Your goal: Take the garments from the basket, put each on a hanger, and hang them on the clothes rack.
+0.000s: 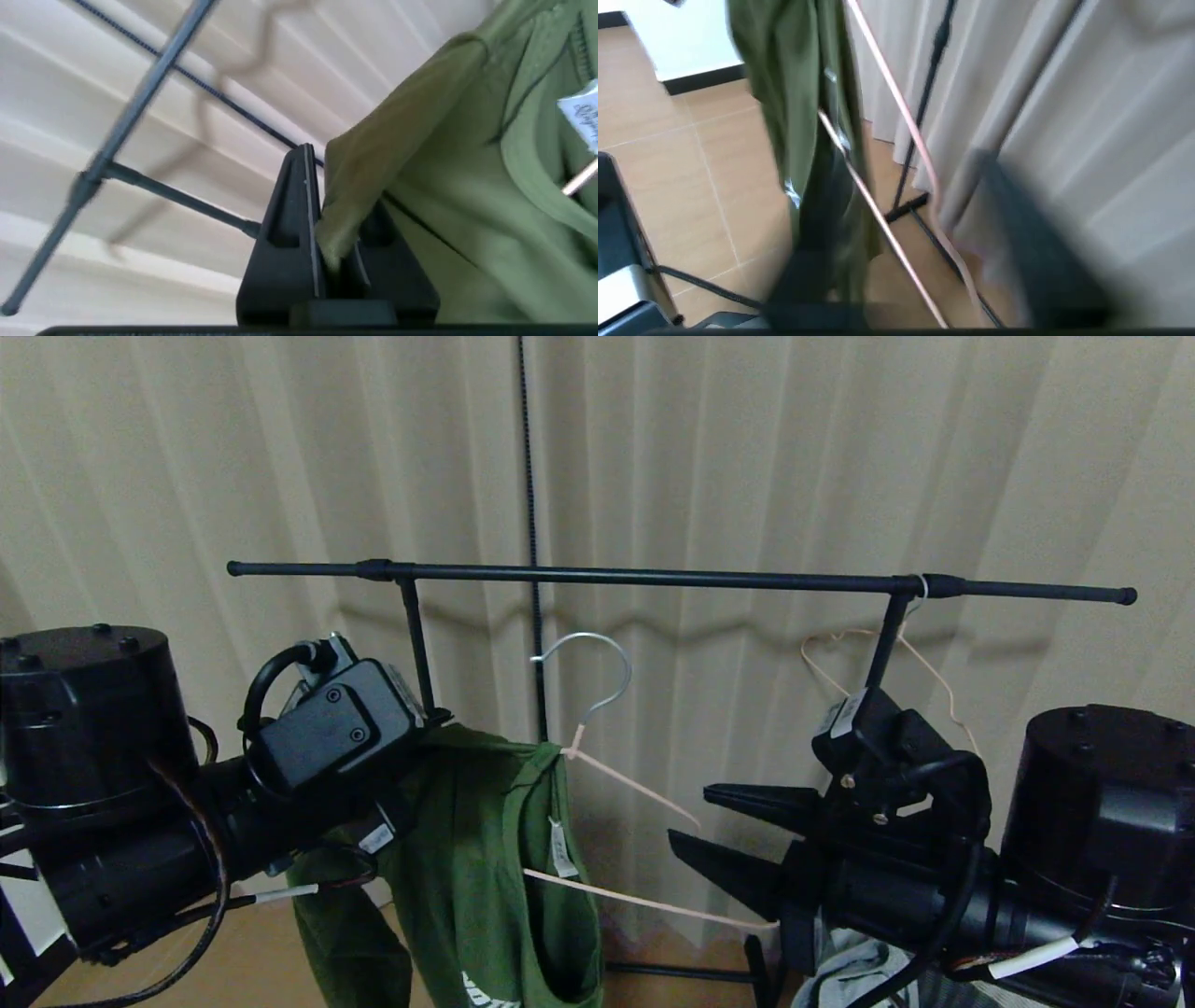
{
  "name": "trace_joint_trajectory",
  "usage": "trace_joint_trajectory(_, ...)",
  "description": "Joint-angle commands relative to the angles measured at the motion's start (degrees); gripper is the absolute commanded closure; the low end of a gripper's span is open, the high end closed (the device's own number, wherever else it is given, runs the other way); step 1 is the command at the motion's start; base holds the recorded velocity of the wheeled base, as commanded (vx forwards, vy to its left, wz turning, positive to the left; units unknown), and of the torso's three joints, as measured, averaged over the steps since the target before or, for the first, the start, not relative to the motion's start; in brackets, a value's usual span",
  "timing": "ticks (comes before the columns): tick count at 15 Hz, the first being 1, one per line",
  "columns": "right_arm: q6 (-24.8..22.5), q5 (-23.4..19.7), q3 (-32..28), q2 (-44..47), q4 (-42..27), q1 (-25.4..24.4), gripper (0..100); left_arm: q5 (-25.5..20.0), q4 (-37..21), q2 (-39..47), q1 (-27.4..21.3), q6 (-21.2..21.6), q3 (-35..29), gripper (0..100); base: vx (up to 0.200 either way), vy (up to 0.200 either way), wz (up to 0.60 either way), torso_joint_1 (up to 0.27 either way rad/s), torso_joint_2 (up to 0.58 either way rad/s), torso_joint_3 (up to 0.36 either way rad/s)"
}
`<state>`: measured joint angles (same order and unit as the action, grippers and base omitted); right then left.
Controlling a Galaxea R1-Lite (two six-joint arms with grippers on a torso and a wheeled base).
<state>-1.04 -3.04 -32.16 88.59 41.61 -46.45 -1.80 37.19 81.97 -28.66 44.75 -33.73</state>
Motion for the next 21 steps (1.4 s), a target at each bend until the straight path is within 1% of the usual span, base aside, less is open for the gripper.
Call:
trace_joint_trajectory(1,0.0,1.0,1.5,-1.7,-0.1,0.1,0,5.0,3.7,0.8,0.0,-0.3,2.5,100,0.0,0.0,0.0,0.0,0.0,0.0)
trace_joint_trajectory(2,0.0,1.4,1.8,-2.1,-0.1,0.1,0,7.9,4.6,1.2,0.0,-1.0,2.4,100,0.0,0.0,0.0,0.0,0.0,0.0)
trace_joint_trajectory(3,-0.1,1.9,2.9,-3.1,-0.1,0.1,0,11.5,6.7,1.7,-0.2,-4.0,2.4,100,0.0,0.0,0.0,0.0,0.0,0.0)
trace_joint_trajectory(4,-0.1,2.1,3.8,-3.3,-0.1,0.2,0,12.4,7.4,2.2,-0.3,-6.1,2.0,100,0.0,0.0,0.0,0.0,0.0,0.0)
trace_joint_trajectory(5,-0.1,2.2,4.4,-3.2,-0.1,0.1,0,13.3,7.5,2.4,-0.3,-6.8,1.7,100,0.0,0.0,0.0,0.0,0.0,0.0)
trace_joint_trajectory(6,0.0,2.4,5.4,-2.9,-0.1,0.1,0,16.0,8.4,2.4,-0.3,-8.8,1.6,100,0.0,0.0,0.0,0.0,0.0,0.0)
trace_joint_trajectory(7,0.0,2.3,5.9,-2.5,-0.1,0.1,0,16.8,9.0,2.4,-0.5,-9.9,1.5,100,0.0,0.0,0.0,0.0,0.0,0.0)
trace_joint_trajectory(10,0.1,2.9,5.3,-0.2,-0.1,-1.1,0,18.3,11.8,2.2,-1.4,-12.1,0.4,100,0.0,0.0,0.0,0.0,0.0,0.0)
trace_joint_trajectory(11,0.3,4.7,4.4,1.8,0.0,-1.8,0,19.0,12.8,2.2,-2.4,-13.2,-0.5,100,0.0,0.0,0.0,0.0,0.0,0.0)
trace_joint_trajectory(13,1.6,7.9,2.4,4.9,0.1,-2.9,0,20.0,12.9,2.1,-3.9,-14.7,-1.8,100,0.0,0.0,0.0,0.0,0.0,0.0)
trace_joint_trajectory(14,2.4,8.5,1.4,5.8,0.1,-3.2,0,20.3,12.9,2.1,-4.3,-15.0,-2.0,100,0.0,0.0,0.0,0.0,0.0,0.0)
trace_joint_trajectory(16,4.9,9.8,-2.5,8.7,0.3,-3.3,0,20.6,12.9,2.1,-5.5,-15.7,-2.8,100,0.0,0.0,0.0,0.0,0.0,0.0)
trace_joint_trajectory(17,5.3,10.2,-3.5,9.7,1.4,-3.3,0,20.6,12.9,2.1,-5.9,-15.8,-3.2,100,0.0,0.0,0.0,0.0,0.0,0.0)
trace_joint_trajectory(18,5.3,11.4,-4.8,12.1,4.6,-3.2,0,21.1,12.9,2.1,-6.1,-15.8,-3.6,100,0.0,0.0,0.0,0.0,0.0,0.0)
trace_joint_trajectory(19,5.3,12.1,-5.0,13.5,5.9,-3.2,0,21.1,12.9,2.1,-6.1,-15.8,-3.7,100,0.0,0.0,0.0,0.0,0.0,0.0)
trace_joint_trajectory(21,5.3,12.3,-5.6,16.5,8.4,-2.9,0,21.1,12.9,2.0,-6.9,-15.9,-3.9,100,0.0,0.0,0.0,0.0,0.0,0.0)
